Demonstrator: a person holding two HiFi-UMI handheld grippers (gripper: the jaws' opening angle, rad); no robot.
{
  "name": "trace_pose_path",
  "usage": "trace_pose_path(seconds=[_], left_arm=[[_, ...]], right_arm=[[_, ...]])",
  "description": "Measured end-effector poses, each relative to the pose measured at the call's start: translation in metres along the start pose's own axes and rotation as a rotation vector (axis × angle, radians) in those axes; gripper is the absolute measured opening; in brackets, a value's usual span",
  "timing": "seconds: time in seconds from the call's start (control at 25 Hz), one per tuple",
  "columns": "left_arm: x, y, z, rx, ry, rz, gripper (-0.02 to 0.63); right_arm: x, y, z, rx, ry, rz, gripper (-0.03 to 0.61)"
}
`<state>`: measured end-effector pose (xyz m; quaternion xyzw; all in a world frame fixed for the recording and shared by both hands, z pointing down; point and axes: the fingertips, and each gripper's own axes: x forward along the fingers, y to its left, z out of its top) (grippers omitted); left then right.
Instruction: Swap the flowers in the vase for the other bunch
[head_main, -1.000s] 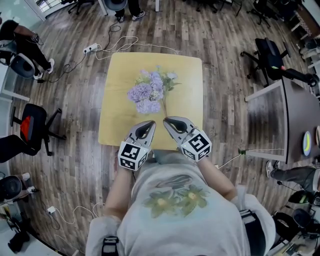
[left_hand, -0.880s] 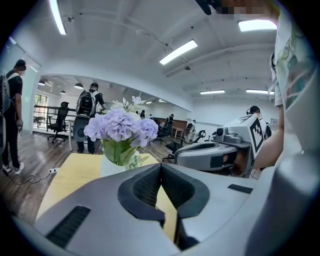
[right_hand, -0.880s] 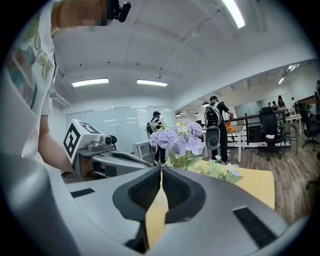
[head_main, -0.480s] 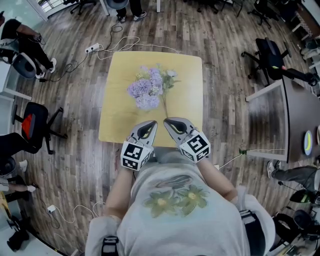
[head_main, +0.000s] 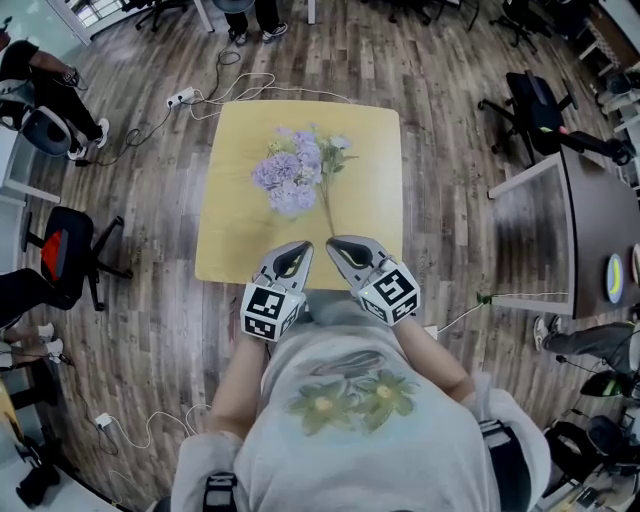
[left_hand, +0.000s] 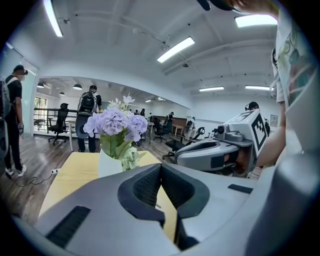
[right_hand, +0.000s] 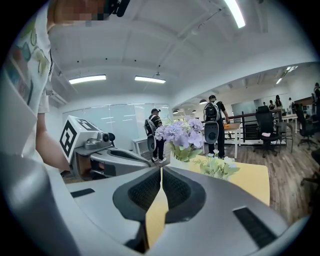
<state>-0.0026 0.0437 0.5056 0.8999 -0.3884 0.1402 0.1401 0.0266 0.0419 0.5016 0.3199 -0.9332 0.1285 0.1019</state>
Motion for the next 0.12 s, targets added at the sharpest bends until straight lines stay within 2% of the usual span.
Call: trace_pose_path(seconds=[0.12], left_arm=[[-0.0029,-0.0019,-0.0083,0.000,0.007,0.002,0.018]], right_arm=[[-0.0025,0.0031,-0.0084,0.007,0.008,-0.004,0.046]])
